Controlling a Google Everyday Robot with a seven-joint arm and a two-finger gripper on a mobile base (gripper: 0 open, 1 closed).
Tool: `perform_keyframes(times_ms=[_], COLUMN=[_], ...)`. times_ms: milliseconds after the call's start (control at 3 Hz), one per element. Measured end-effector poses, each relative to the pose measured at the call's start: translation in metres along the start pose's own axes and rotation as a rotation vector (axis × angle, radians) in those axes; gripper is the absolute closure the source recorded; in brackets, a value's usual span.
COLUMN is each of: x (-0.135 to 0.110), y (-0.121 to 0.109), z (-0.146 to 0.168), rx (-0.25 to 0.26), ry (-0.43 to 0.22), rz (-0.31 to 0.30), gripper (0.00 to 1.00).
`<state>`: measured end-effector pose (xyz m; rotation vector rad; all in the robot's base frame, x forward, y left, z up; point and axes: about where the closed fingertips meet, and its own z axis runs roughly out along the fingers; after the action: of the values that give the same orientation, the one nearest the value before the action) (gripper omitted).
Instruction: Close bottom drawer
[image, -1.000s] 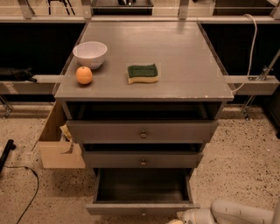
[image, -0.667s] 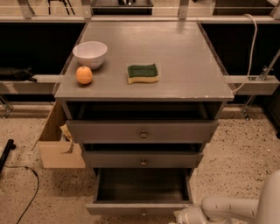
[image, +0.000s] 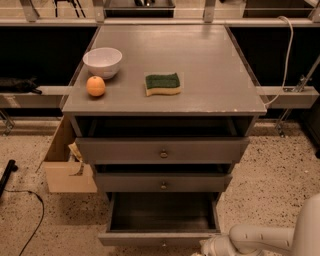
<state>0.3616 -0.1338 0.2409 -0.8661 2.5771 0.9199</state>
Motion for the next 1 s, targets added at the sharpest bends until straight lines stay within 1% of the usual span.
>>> perform_keyframes(times_ms=[333, 667, 1000], x=[0.003, 0.004, -0.008], y=[-0.003, -0.007, -0.012], z=[0.002, 0.010, 0.031], rx=[-0.048, -0.108, -0.177], ry=[-0.034, -0.073, -0.123], rz=[0.014, 0.012, -0.009], gripper=[0.00, 0.00, 0.00])
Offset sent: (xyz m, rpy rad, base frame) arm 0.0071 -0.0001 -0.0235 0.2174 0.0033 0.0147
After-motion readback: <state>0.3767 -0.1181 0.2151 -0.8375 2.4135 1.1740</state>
